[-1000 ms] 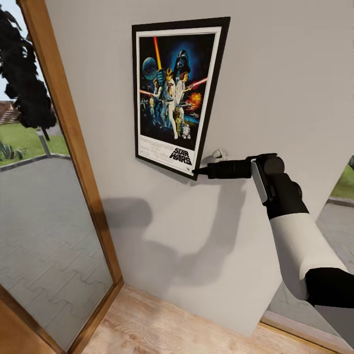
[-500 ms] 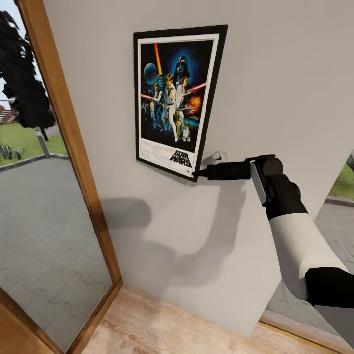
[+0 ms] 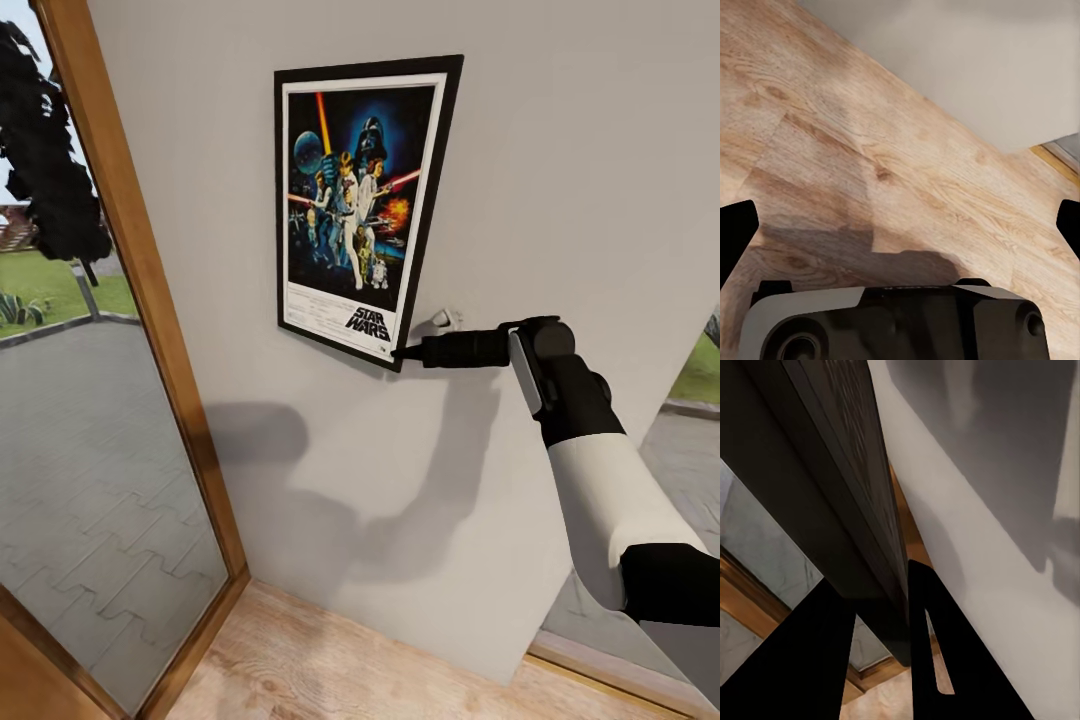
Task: Pick up the poster from the kitchen countertop and hang it on one of the wall nails in the kitchen.
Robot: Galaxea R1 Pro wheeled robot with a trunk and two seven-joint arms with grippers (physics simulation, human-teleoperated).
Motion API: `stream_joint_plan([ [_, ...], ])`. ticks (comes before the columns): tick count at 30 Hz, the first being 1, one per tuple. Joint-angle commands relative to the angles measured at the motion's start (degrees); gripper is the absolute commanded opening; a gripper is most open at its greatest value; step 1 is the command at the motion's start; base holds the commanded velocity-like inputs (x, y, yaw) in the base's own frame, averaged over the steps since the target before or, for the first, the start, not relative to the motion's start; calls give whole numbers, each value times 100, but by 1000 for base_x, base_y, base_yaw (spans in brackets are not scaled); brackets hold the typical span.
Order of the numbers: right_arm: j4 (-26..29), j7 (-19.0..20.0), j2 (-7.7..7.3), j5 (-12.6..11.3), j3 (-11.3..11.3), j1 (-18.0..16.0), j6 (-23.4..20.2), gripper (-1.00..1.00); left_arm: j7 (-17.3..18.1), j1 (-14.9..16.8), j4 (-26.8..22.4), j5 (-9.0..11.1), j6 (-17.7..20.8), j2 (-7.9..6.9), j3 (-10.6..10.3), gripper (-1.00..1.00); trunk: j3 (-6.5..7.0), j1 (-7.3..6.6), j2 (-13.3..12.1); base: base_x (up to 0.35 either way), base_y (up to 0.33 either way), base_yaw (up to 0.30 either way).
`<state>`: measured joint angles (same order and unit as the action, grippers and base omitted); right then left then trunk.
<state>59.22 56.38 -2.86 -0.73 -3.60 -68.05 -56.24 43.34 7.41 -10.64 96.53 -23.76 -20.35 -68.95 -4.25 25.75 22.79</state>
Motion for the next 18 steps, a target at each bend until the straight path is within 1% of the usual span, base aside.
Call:
stream_joint_plan([
  [1, 2, 5, -4, -15, -5, -7, -37, -100, 8, 6, -8, 51, -23, -4, -48, 100, -13, 4, 13, 0, 0, 0],
  [7, 7, 5, -5, -25, -1, -7, -37, -100, 8, 6, -8, 51, -23, -4, -48, 100, -13, 4, 13, 0, 0, 0],
  [8, -27, -27, -39, -50, 10, 27, -66, -100, -24, 6, 26, 43, -49, 29, -39, 100, -13, 4, 13, 0, 0, 0],
  [9, -60, -59, -8, -40, -1, 59, -72, -100, -25, 6, 57, 45, -46, 61, -30, 100, -13, 4, 13, 0, 0, 0],
  [10, 3, 490, -193, -620, -1212, 114, -104, -100, -26, 6, 91, 45, -45, 77, -27, 100, -13, 4, 13, 0, 0, 0],
  [11, 426, 460, -77, -702, -1698, 143, -98, -100, -26, 6, 125, 45, -45, 77, -27, 100, -13, 4, 13, 0, 0, 0],
  [14, 355, 365, 7, -684, -1689, 222, -72, -100, -26, 6, 134, 45, -45, 77, -27, 100, -13, 4, 13, 0, 0, 0],
  [18, 268, 239, 7, -804, -1778, 222, 28, -100, -26, 6, 134, 45, -45, 77, -27, 100, -13, 4, 13, 0, 0, 0],
])
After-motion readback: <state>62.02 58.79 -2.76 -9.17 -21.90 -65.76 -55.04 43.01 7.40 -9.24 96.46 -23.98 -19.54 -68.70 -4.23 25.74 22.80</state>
